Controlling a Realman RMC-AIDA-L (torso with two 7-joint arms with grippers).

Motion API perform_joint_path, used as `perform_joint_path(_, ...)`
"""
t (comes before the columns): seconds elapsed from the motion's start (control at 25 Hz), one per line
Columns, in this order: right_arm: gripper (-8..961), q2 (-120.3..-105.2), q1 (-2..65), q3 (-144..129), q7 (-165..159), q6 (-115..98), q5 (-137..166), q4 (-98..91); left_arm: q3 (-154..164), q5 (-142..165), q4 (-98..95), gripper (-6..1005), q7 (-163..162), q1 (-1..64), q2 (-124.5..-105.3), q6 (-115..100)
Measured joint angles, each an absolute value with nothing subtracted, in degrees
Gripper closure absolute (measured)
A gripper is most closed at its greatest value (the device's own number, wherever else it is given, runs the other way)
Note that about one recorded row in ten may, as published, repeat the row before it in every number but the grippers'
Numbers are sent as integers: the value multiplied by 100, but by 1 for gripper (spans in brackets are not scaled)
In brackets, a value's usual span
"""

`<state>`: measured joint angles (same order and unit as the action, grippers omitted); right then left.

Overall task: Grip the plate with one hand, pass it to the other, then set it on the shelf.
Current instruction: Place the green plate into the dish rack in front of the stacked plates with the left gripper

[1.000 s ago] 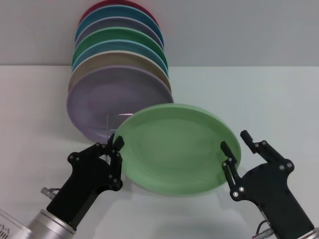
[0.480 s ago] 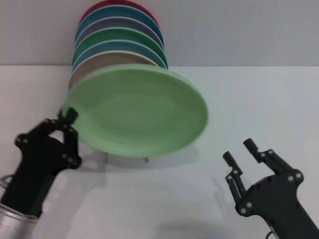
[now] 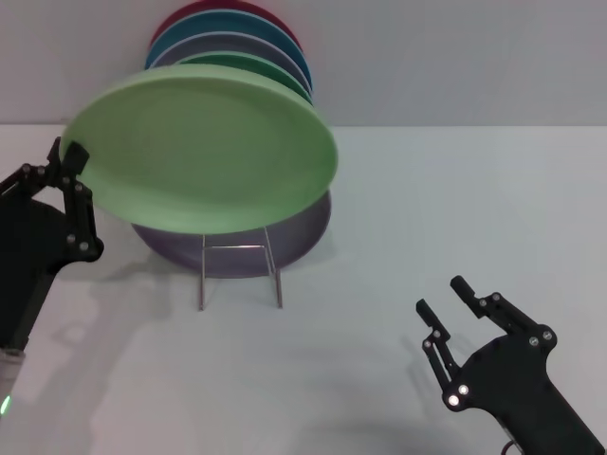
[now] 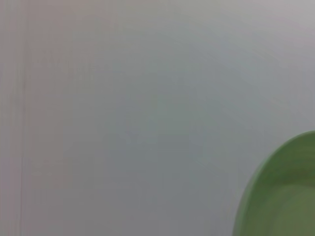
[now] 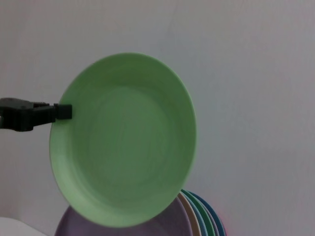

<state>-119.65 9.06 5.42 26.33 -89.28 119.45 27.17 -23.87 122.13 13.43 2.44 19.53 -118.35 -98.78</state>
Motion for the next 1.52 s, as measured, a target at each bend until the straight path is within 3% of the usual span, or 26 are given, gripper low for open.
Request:
perform_joint_path(0.36,606,-11953,903,593,2628,-8920,11844,2632,-2378,12214,987,958,349,2205,-11848,-9667)
perform_joint_path(1.52,606,-11943,946,830,2628,-8928,11838,2373,-2037,12217,1010,958,779,2067,-11887,-8461)
